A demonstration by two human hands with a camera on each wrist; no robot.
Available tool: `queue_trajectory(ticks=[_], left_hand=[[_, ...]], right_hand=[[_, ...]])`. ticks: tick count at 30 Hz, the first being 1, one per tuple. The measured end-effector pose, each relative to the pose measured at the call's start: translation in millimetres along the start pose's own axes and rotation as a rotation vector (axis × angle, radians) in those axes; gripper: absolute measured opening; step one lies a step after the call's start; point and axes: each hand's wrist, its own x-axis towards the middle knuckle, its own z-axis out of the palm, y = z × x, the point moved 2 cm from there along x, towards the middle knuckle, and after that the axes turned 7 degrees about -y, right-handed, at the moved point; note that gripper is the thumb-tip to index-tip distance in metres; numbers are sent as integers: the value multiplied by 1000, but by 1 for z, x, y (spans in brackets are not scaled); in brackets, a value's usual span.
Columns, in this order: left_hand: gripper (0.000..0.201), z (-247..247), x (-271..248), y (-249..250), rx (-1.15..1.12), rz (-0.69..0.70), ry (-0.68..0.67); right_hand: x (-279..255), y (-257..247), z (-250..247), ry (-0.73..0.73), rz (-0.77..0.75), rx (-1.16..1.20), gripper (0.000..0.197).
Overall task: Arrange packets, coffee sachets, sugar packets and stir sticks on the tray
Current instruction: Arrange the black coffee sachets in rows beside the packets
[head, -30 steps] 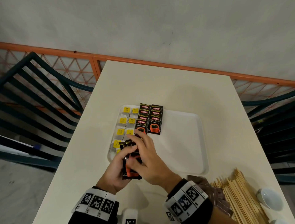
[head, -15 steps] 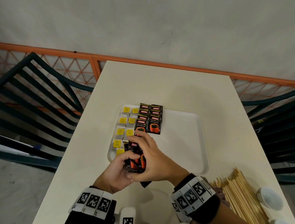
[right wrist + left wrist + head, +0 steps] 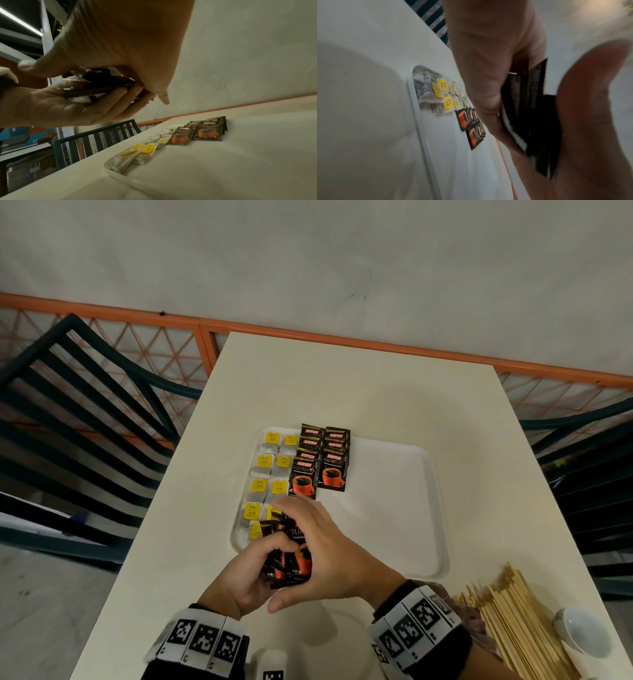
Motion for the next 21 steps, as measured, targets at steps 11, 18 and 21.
queue_trajectory(ticks=[11,18,21], left_hand=[[62,-22,1,9,40,202,152],[56,-25,-1,7,59,193,85],[47,-29,1,6,59,209,189]], right_hand=[[-1,41,4,258,446,620,22],[0,53,0,303,518,830,7],[0,66,-3,366,562,966,6]])
